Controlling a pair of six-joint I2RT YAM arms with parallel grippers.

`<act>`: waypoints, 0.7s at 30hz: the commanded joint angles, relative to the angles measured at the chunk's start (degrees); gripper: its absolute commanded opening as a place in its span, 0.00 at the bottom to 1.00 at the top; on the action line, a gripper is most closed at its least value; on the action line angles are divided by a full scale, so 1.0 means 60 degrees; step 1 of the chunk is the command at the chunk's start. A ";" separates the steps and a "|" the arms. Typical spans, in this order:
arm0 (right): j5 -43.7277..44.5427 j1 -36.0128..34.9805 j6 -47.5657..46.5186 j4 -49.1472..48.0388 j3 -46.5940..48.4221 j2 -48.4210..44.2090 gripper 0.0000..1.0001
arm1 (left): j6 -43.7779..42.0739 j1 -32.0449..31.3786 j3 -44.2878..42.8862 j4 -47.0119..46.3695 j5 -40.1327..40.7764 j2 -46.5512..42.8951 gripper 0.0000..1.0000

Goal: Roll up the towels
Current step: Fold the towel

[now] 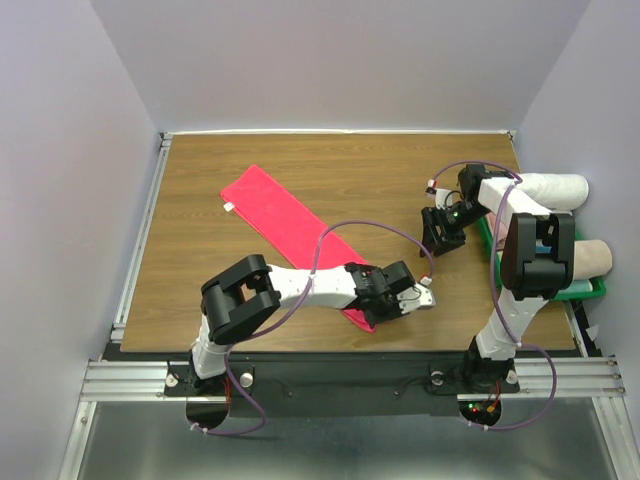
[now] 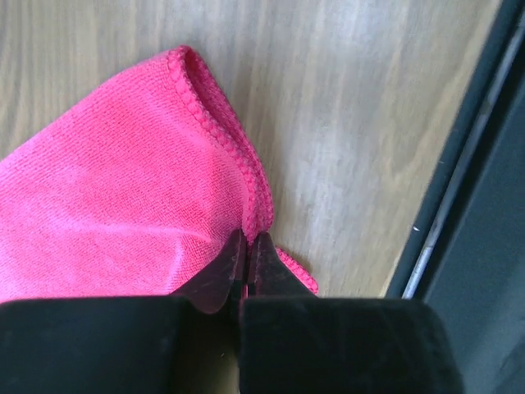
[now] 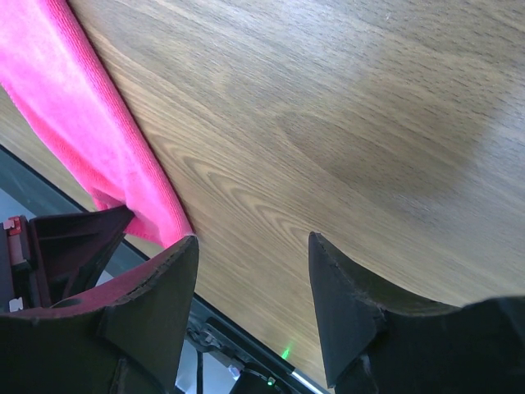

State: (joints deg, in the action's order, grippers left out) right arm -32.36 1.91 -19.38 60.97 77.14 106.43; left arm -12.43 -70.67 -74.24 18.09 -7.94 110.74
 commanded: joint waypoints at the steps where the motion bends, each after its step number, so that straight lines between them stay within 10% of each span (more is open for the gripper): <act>1: 0.0002 0.0077 -0.0125 0.0019 0.0107 -0.0058 0.61 | -0.0126 0.0104 -0.0166 0.0399 -0.1323 -0.0627 0.00; 21: -0.0129 0.0077 -0.0111 0.0034 0.0165 0.0205 0.61 | -0.2601 0.5830 0.0405 0.1409 -0.4519 -0.2007 0.00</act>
State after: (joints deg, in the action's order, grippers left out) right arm -32.36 1.91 -19.38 60.97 77.14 107.02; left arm -23.40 -40.71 -72.31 23.94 -31.53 98.54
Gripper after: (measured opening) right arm 0.610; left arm 0.043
